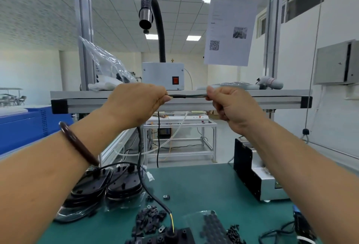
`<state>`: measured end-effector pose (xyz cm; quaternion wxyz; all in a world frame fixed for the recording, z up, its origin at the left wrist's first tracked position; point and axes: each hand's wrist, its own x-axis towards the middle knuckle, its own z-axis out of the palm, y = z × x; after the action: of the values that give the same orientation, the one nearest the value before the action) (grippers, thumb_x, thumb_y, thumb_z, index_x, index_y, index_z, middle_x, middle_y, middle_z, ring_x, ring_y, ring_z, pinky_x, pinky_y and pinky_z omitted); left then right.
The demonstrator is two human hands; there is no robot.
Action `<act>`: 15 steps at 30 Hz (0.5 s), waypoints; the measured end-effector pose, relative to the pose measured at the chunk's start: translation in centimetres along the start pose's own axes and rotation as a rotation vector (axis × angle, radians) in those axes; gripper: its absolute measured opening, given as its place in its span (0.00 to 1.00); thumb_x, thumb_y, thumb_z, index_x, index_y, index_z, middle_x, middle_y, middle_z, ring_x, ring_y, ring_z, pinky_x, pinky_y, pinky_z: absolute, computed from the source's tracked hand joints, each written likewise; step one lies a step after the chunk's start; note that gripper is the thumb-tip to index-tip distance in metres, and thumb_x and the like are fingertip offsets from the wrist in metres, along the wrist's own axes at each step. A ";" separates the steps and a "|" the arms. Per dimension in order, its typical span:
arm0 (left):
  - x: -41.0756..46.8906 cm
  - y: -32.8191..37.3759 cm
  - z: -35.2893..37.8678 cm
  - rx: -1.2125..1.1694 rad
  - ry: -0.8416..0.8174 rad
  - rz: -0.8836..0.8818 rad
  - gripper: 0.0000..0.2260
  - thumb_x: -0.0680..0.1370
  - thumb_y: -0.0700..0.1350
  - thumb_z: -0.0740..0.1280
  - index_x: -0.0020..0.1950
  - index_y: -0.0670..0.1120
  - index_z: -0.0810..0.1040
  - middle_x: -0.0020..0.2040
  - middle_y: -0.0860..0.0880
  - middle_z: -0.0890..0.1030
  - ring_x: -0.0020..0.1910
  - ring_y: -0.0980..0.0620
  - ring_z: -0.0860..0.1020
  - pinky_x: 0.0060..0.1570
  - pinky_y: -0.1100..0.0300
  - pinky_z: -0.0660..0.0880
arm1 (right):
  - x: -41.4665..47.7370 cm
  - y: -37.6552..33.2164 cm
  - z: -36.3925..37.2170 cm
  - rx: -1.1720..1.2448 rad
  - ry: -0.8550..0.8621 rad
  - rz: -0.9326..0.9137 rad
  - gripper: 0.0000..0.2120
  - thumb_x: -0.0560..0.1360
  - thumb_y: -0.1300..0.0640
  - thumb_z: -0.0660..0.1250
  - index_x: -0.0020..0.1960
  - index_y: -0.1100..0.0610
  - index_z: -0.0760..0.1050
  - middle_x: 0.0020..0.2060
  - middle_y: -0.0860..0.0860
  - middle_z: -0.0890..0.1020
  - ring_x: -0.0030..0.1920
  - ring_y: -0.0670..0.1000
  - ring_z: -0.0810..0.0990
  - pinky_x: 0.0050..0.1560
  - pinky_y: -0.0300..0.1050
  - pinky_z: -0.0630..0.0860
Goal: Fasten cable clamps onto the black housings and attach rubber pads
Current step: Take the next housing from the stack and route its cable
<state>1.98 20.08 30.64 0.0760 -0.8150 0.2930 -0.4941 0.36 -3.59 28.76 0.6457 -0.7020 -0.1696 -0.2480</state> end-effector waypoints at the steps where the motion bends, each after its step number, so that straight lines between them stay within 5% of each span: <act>1: 0.1 0.0 -0.1 -0.001 0.003 0.009 0.23 0.77 0.61 0.42 0.46 0.51 0.72 0.35 0.55 0.72 0.34 0.50 0.74 0.32 0.58 0.71 | 0.0 -0.2 -0.4 -0.008 -0.010 -0.005 0.13 0.76 0.50 0.68 0.37 0.57 0.78 0.22 0.47 0.69 0.23 0.45 0.62 0.26 0.37 0.61; 15: 1.8 0.8 -1.3 -0.074 -0.112 0.021 0.30 0.70 0.67 0.37 0.45 0.53 0.73 0.35 0.54 0.75 0.38 0.49 0.75 0.40 0.53 0.75 | -0.5 -0.2 -3.9 0.046 0.012 -0.006 0.13 0.78 0.54 0.67 0.38 0.60 0.77 0.26 0.52 0.67 0.23 0.45 0.61 0.22 0.34 0.59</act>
<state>1.19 18.66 32.39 0.0674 -0.8405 0.3150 -0.4357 -0.70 -7.43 28.79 0.6621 -0.6849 -0.1733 -0.2502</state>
